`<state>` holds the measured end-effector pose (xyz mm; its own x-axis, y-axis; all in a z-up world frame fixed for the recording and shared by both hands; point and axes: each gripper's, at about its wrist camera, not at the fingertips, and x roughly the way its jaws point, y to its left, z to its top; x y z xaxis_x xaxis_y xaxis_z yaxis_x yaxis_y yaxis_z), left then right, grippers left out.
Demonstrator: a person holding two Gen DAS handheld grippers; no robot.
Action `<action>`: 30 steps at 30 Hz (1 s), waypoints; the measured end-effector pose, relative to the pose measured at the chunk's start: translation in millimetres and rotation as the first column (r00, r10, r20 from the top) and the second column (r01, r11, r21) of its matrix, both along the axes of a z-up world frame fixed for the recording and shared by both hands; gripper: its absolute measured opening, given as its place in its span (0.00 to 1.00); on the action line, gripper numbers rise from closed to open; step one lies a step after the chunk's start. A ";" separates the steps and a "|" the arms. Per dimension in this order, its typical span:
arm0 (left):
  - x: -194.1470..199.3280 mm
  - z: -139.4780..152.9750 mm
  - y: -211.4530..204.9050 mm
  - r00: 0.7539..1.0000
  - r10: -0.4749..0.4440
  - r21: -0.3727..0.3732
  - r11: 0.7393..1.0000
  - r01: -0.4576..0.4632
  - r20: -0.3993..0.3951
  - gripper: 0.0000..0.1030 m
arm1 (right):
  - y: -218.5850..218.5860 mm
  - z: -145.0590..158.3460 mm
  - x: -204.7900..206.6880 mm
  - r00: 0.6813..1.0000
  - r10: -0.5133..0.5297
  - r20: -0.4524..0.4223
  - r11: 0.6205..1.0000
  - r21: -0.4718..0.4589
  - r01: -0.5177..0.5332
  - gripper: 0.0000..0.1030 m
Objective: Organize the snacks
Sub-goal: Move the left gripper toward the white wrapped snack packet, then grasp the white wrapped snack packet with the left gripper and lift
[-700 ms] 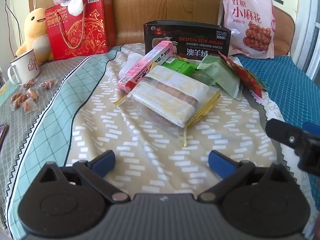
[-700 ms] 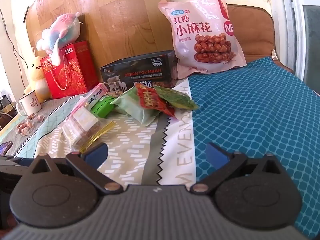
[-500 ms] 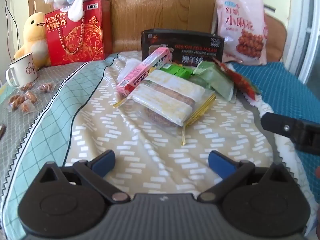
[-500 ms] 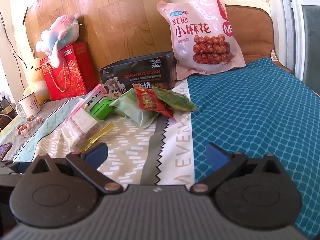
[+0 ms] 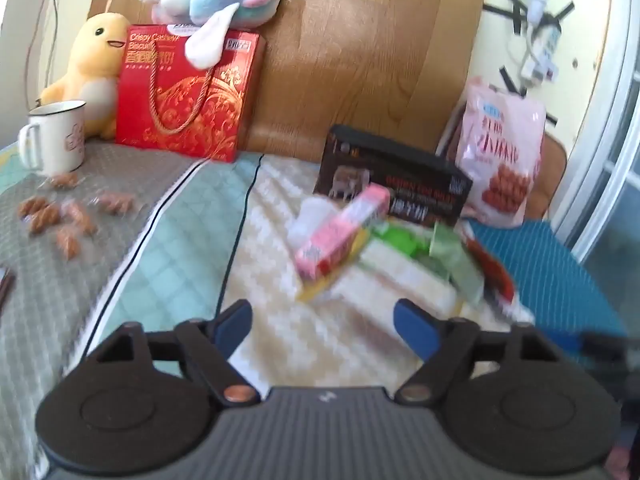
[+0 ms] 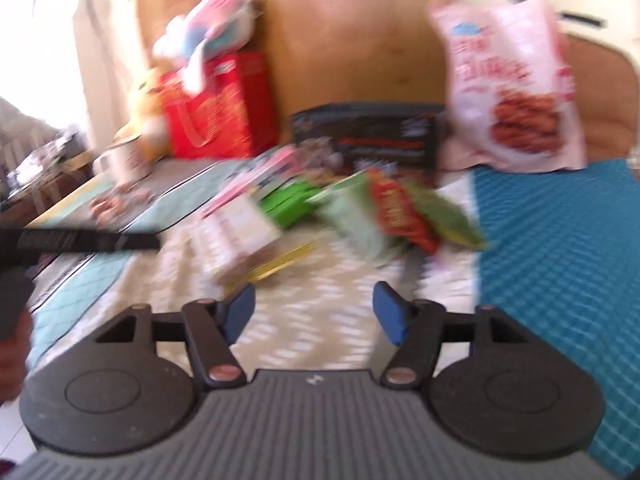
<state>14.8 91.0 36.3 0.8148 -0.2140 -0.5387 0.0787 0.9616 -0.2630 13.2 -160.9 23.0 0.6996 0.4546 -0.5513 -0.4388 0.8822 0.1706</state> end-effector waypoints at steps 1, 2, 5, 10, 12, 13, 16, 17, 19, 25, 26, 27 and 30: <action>6.2 -0.1 1.9 1.000 -0.016 -0.006 1.000 0.016 0.010 0.72 | 3.3 -0.9 4.0 0.999 0.026 -0.022 1.000 0.006 -0.026 0.64; 14.0 0.0 3.0 0.999 -0.040 -0.015 0.999 0.040 0.014 0.70 | 8.9 -2.7 7.9 0.997 0.062 -0.048 0.998 0.016 -0.061 0.64; 39.1 -5.7 -4.1 0.994 -0.107 -0.048 0.993 0.106 -0.021 0.65 | 20.6 -5.9 21.2 0.986 0.127 -0.108 0.992 0.020 -0.126 0.64; 41.8 -22.6 -22.6 0.987 -0.150 -0.074 0.987 0.145 -0.062 0.50 | 41.7 -11.8 33.9 0.971 0.191 -0.141 0.981 0.000 -0.193 0.65; 33.9 -18.7 -26.6 0.981 -0.179 -0.120 0.978 0.169 -0.072 0.45 | 47.3 -10.1 36.0 0.968 0.210 -0.133 0.977 -0.015 -0.214 0.64; 29.0 -18.9 -28.9 0.976 -0.200 -0.149 0.971 0.186 -0.082 0.45 | 45.0 -6.6 34.9 0.969 0.211 -0.132 0.976 -0.019 -0.215 0.64; 18.0 -19.6 -37.7 0.965 -0.244 -0.190 0.956 0.223 -0.096 0.46 | 19.1 1.5 42.4 0.978 0.176 -0.114 0.982 -0.046 -0.182 0.64; 18.4 -19.0 -40.3 0.961 -0.257 -0.190 0.953 0.235 -0.098 0.48 | 6.4 2.4 43.0 0.978 0.172 -0.116 0.984 -0.033 -0.177 0.64; 24.0 -19.4 -40.2 0.962 -0.251 -0.205 0.953 0.226 -0.106 0.58 | -11.4 0.7 44.0 0.979 0.162 -0.123 0.985 -0.041 -0.168 0.65; 42.7 -33.1 -42.6 0.951 -0.261 -0.290 0.935 0.205 -0.167 0.40 | -12.7 -3.4 42.4 0.979 0.186 -0.085 0.977 -0.090 -0.194 0.58; 40.7 -29.1 -44.9 0.953 -0.255 -0.273 0.940 0.205 -0.165 0.38 | -10.6 -2.6 39.0 0.980 0.189 -0.065 0.974 -0.112 -0.196 0.56; 38.0 -23.5 -45.5 0.954 -0.251 -0.259 0.944 0.204 -0.162 0.38 | -8.5 -0.6 37.4 0.979 0.195 -0.058 0.973 -0.115 -0.200 0.56; 30.9 3.4 -38.3 0.962 -0.254 -0.267 0.938 0.220 -0.100 0.38 | -21.4 20.4 35.0 0.978 0.204 -0.029 0.977 -0.052 -0.206 0.55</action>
